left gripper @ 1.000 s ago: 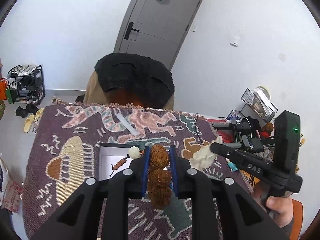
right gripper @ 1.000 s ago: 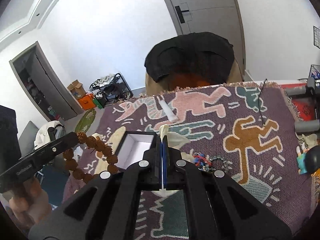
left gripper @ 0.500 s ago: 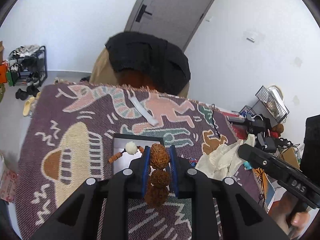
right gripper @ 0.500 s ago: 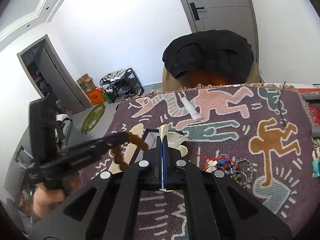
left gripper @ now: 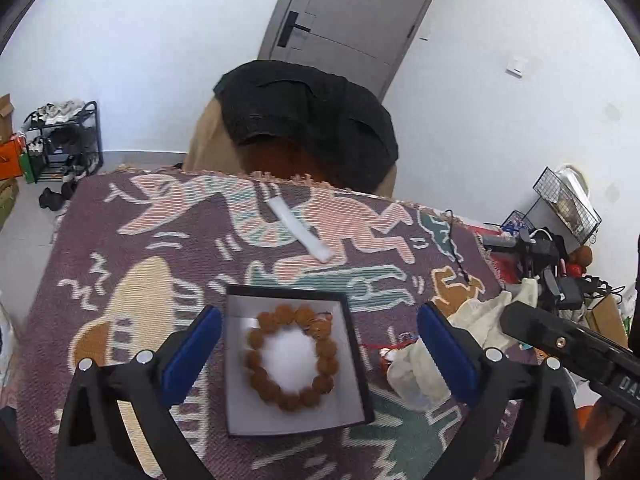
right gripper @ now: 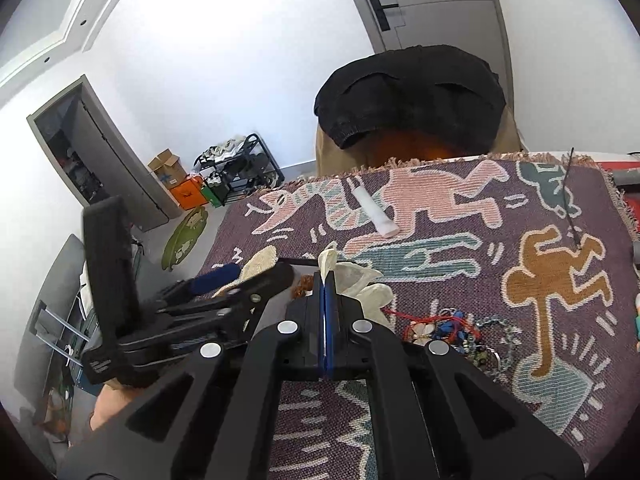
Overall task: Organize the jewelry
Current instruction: 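Lower the white cloth pouch into the black box with the right tool, then move the left tool to the blue flower bracelet and grasp it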
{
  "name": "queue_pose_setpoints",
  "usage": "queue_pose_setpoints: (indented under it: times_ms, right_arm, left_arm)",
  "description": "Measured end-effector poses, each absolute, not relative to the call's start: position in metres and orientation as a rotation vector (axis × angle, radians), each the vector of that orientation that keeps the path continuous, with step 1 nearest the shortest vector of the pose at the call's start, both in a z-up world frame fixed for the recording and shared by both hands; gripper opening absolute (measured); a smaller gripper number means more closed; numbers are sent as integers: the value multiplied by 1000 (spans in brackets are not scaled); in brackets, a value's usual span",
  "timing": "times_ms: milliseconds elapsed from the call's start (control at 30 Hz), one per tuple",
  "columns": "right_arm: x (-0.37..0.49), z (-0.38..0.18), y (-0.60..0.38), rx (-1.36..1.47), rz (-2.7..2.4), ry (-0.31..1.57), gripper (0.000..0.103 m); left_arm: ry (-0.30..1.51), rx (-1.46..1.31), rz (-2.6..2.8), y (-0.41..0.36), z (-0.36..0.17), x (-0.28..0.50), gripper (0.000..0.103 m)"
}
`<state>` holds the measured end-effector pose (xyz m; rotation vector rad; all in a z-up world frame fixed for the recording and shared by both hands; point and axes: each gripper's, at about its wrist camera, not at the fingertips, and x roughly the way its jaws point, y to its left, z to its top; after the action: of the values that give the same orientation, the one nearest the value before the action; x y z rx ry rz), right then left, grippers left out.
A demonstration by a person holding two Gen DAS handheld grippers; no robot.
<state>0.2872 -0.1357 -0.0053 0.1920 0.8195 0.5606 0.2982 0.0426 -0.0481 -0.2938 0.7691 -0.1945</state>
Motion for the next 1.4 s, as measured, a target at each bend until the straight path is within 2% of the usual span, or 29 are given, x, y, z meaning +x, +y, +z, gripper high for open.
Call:
queue_pose_setpoints:
  times_ms: [500, 567, 600, 633, 700, 967, 1133, 1400]
  right_arm:
    - [302, -13, -75, 203, 638, 843, 4]
    - [305, -15, -68, 180, 630, 867, 27]
    - [305, -17, -67, 175, 620, 882, 59]
    - [304, -18, -70, 182, 606, 874, 80]
    - [298, -16, -78, 183, 578, 834, 88]
    - [282, -21, -124, 174, 525, 854, 88]
    - [270, -24, -166, 188, 450, 854, 95]
    - [257, -34, -214, 211, 387, 865, 96]
  left_arm:
    - [708, -341, -19, 136, -30, 245, 95]
    - [706, -349, -1, 144, -30, 240, 95]
    - [706, -349, 11, 148, -29, 237, 95]
    - [707, -347, 21, 151, -29, 235, 95]
    - [707, -340, 29, 152, -28, 232, 95]
    - [708, -293, -5, 125, -20, 232, 95]
    - [708, -261, -33, 99, -16, 234, 95]
    - [709, -212, -112, 51, -9, 233, 95]
